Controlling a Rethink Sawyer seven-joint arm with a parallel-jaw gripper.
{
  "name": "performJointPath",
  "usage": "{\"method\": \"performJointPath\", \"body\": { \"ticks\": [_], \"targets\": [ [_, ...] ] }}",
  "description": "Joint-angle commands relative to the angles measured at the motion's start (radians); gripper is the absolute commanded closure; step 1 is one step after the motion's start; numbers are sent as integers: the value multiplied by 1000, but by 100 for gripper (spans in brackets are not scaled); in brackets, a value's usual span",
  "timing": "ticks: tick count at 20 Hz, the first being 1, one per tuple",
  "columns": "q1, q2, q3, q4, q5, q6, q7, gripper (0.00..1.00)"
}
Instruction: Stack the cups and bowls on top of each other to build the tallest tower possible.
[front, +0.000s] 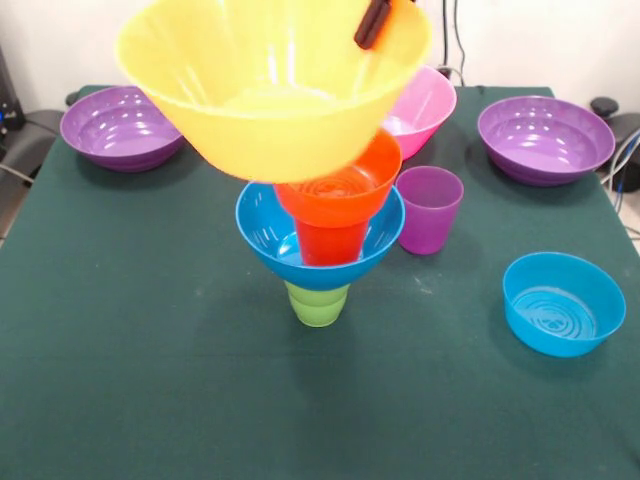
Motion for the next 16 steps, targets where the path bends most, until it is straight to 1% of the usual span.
{"method": "performJointPath", "body": {
  "ticks": [1, 9, 16],
  "targets": [
    [38, 93, 32, -56, -113, 54, -15, 100],
    [68, 139, 13, -87, -113, 59, 25, 100],
    [91, 157, -16, -91, -95, 50, 63, 100]
  ]
}}
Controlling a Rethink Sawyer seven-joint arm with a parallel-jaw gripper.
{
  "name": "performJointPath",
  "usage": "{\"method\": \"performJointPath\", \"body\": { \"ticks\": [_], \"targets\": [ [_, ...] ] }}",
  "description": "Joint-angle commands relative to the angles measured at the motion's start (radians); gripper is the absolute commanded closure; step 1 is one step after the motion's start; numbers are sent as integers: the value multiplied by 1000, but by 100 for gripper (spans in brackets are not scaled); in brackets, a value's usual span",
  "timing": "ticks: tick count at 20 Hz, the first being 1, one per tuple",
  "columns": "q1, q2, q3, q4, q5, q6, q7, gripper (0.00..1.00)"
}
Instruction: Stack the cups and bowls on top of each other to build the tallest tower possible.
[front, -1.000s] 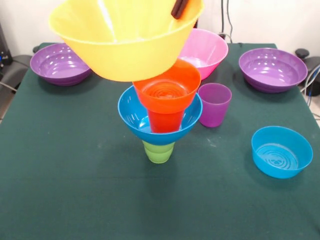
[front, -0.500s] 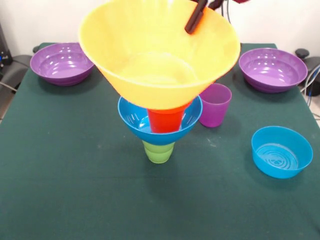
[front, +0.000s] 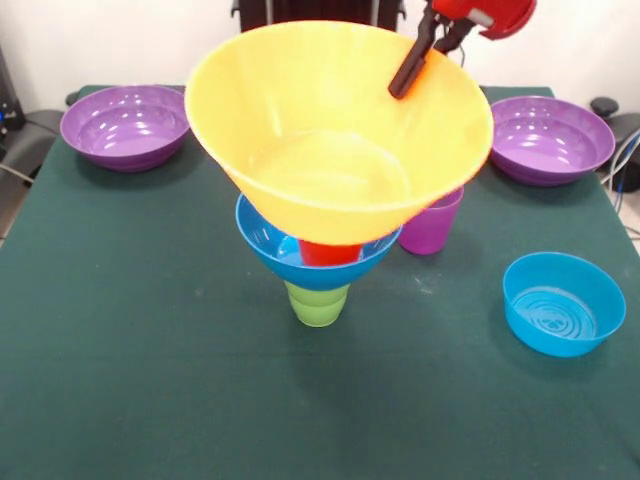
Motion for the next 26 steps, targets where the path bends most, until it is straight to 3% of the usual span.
{"method": "performJointPath", "body": {
  "ticks": [1, 26],
  "targets": [
    [29, 52, 10, -24, -66, 42, 73, 100],
    [87, 11, -38, 31, 16, -38, 155, 100]
  ]
}}
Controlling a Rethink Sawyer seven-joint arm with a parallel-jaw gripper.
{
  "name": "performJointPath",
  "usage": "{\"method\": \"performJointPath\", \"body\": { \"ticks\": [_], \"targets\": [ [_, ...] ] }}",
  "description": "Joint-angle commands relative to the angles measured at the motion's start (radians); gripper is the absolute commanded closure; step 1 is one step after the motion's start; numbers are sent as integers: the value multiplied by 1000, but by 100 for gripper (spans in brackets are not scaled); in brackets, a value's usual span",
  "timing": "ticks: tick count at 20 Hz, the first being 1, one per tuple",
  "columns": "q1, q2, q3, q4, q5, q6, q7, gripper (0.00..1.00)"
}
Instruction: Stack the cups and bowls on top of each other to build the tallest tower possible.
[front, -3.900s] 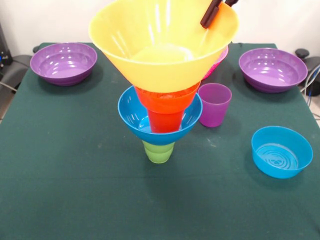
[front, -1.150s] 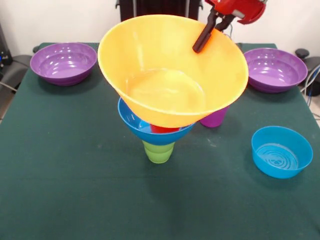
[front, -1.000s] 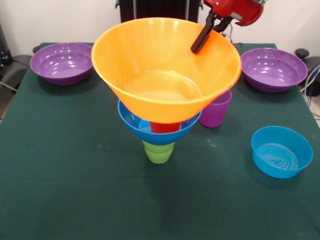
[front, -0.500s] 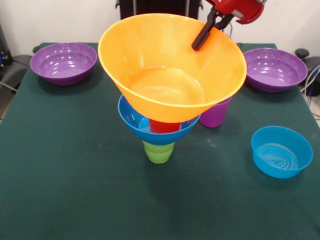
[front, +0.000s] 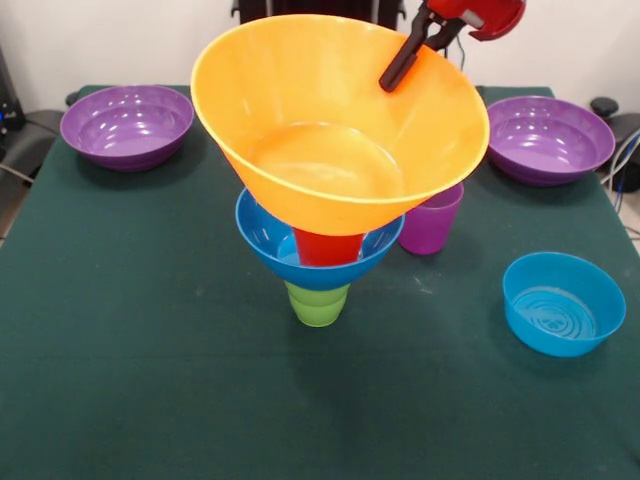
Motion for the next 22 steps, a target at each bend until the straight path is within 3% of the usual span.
{"method": "performJointPath", "body": {
  "ticks": [1, 22],
  "targets": [
    [22, -29, 53, 41, 17, -51, 162, 100],
    [30, -63, 50, 98, 80, -108, 195, 100]
  ]
}}
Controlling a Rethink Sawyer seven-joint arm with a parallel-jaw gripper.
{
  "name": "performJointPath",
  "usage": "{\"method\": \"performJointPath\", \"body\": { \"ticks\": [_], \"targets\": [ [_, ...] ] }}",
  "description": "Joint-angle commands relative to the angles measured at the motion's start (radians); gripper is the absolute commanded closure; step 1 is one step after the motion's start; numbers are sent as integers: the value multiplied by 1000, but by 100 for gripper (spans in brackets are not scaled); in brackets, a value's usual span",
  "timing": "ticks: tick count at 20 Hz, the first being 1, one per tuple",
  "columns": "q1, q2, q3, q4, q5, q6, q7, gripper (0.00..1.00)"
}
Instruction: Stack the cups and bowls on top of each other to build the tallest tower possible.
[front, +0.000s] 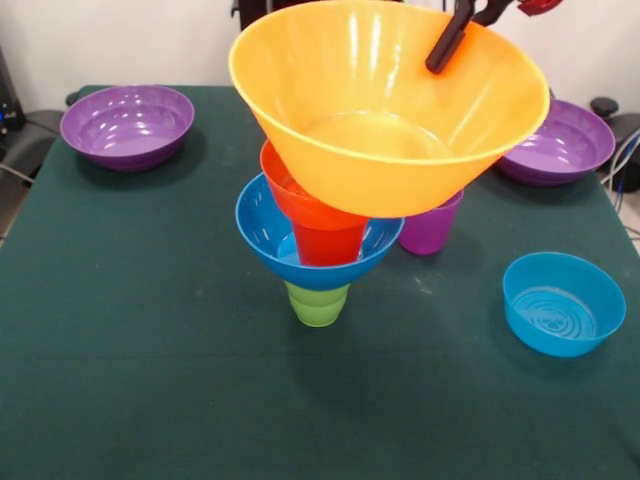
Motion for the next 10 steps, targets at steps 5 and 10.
{"method": "performJointPath", "body": {
  "ticks": [5, 10],
  "targets": [
    [3, -24, 55, 112, 36, -99, 200, 100],
    [0, -29, 53, 130, 47, -115, 196, 100]
  ]
}}
